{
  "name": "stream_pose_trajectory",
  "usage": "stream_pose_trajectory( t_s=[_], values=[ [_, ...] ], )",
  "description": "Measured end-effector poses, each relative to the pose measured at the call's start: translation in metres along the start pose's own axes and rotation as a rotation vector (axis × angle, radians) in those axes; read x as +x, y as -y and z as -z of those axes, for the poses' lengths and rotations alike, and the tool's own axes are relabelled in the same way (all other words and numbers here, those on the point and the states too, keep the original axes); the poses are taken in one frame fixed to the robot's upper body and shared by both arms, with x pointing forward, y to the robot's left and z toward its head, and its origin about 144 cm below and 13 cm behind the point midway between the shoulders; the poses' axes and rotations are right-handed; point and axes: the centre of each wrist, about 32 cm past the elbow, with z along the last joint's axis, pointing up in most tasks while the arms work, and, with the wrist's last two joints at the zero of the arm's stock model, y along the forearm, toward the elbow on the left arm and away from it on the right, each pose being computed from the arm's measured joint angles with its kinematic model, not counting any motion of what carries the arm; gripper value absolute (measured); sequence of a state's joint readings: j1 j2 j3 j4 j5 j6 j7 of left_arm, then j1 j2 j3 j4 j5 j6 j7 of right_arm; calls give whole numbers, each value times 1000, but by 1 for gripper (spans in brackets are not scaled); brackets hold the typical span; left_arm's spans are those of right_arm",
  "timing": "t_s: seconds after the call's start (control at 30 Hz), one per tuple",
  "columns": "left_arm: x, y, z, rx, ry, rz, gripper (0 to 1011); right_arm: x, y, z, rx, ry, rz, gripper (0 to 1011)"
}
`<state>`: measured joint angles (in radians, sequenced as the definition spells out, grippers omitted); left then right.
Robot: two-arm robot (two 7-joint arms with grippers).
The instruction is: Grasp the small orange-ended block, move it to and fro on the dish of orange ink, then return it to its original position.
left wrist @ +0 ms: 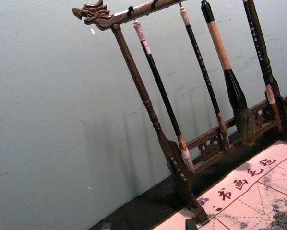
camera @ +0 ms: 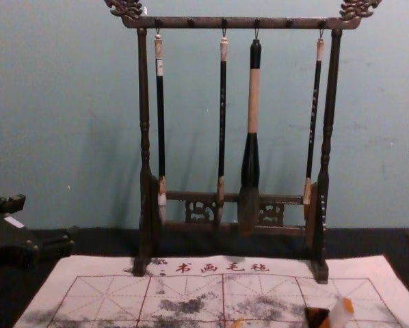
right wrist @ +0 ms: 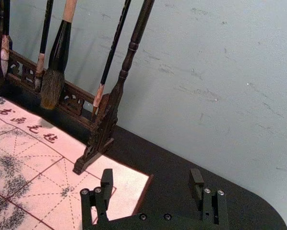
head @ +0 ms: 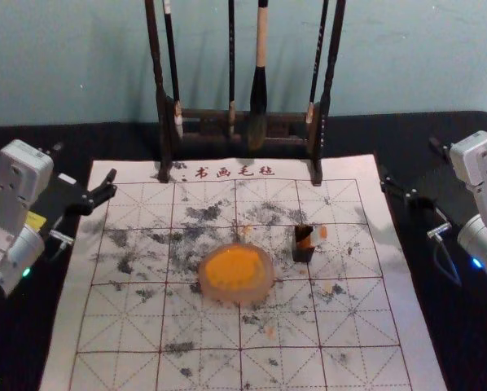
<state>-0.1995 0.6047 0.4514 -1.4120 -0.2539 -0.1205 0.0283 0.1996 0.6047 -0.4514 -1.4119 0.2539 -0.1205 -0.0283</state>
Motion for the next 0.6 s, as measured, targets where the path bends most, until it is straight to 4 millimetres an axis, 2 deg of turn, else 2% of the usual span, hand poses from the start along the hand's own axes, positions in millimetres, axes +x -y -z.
stream_pose_trajectory(
  t_s=[0.4, 0.6],
  values=[
    [0, 0, 0, 0, 0, 0, 1001, 0, 0, 0, 0, 0, 0, 1002],
    [0, 0, 0, 0, 0, 0, 1001, -5, 11, 0, -2, -50, -18, 1000]
  ],
)
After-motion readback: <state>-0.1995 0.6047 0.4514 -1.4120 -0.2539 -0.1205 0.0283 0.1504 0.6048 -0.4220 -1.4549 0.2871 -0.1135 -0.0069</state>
